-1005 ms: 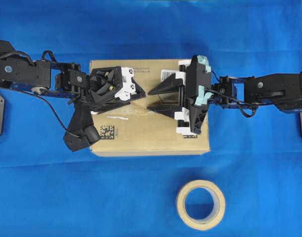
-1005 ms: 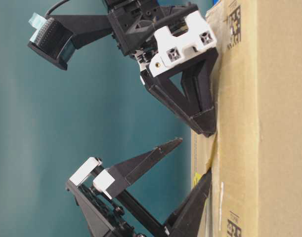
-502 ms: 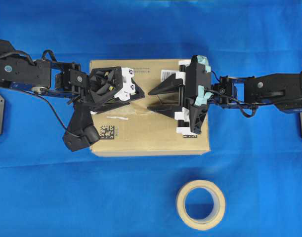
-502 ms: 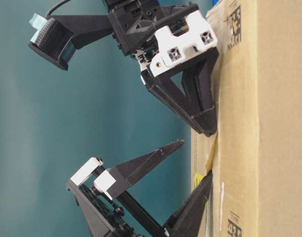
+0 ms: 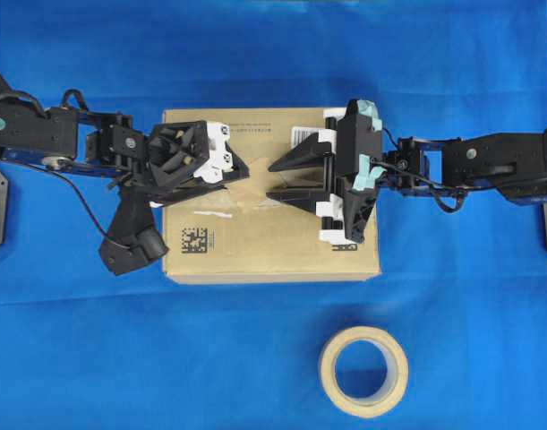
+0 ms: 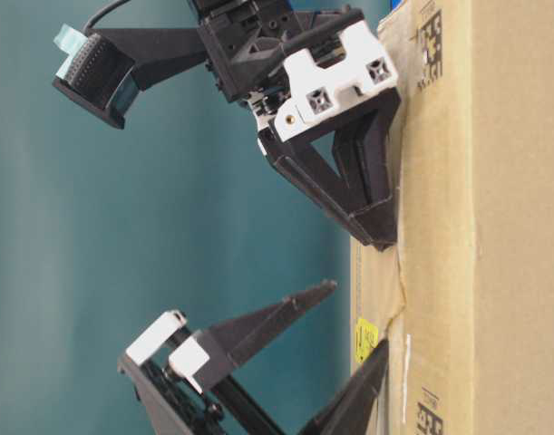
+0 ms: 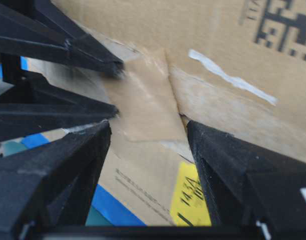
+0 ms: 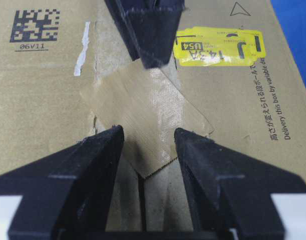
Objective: Apply tape along the seams of the closed cardboard box to seal it securely.
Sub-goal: 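Bring the right gripper in and press the tape flat beside the left, then smooth the tape along the seam with both grippers pressing down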
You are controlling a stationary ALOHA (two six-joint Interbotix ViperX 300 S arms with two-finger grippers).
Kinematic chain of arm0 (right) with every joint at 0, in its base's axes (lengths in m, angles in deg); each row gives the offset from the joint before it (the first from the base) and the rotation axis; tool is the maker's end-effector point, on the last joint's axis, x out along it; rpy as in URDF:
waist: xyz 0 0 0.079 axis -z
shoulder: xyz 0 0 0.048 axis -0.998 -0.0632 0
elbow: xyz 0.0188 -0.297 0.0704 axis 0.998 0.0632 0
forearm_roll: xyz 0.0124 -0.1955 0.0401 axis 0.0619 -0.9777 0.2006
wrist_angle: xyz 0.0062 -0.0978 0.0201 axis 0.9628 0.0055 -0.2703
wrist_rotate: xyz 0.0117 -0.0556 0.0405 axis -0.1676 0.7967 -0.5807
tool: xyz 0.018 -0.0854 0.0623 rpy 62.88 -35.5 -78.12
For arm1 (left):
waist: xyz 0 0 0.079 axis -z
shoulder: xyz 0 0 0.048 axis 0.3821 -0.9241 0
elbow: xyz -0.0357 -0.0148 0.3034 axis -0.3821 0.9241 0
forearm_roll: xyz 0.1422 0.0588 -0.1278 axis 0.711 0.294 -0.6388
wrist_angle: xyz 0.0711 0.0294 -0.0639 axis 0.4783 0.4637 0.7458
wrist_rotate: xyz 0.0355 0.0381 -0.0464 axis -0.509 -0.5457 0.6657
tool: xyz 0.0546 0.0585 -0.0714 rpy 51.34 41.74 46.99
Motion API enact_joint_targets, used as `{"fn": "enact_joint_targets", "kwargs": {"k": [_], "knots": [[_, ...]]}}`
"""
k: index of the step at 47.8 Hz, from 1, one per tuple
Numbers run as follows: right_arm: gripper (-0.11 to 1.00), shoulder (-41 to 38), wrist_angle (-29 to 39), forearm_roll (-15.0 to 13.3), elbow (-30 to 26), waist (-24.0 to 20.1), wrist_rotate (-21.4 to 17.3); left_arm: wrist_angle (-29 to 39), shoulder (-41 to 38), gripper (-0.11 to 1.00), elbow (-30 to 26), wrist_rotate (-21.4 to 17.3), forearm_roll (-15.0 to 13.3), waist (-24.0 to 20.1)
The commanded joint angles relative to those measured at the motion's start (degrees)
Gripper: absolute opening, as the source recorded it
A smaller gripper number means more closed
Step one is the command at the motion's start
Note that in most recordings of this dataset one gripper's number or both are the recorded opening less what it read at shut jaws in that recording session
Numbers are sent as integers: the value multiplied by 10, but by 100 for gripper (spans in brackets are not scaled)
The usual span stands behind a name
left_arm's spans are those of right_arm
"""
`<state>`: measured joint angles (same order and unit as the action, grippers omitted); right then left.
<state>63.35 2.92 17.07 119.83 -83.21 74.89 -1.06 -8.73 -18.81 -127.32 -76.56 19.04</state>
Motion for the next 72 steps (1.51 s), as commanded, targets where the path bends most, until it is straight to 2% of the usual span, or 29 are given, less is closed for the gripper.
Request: {"fn": "enact_joint_targets", "kwargs": {"k": [1,20,26,30,38,42,45,48,53,57,59,61,72], "knots": [[48,5,-2,1,-7,-1,0,4,14,63,4,1,1,0],[48,5,-3,1,-7,-1,-1,-12,33,62,6,8,-3,2],[48,17,-4,1,-8,-1,-1,-77,49,62,18,17,-13,11],[48,37,-5,1,-8,-1,3,-137,57,62,31,38,-17,18],[48,74,-6,-2,-7,0,9,-224,70,61,49,148,-17,26],[46,80,-8,-1,-8,6,10,-245,70,60,52,224,-17,26],[38,80,-8,-1,-9,11,10,-253,66,57,53,306,-17,27],[25,78,-8,-2,-9,15,10,-258,62,49,53,381,-17,27],[2,75,-8,-4,-11,16,11,-279,52,26,53,503,-17,26],[-1,69,-8,-5,-15,18,11,-298,39,6,53,587,-13,19],[-1,65,-6,-5,-18,18,12,-302,33,0,52,609,-12,17],[-1,60,-5,-5,-20,19,12,-308,25,0,52,619,-12,15],[-1,21,-3,-7,-47,20,13,-330,-20,0,46,637,-13,6]]}}
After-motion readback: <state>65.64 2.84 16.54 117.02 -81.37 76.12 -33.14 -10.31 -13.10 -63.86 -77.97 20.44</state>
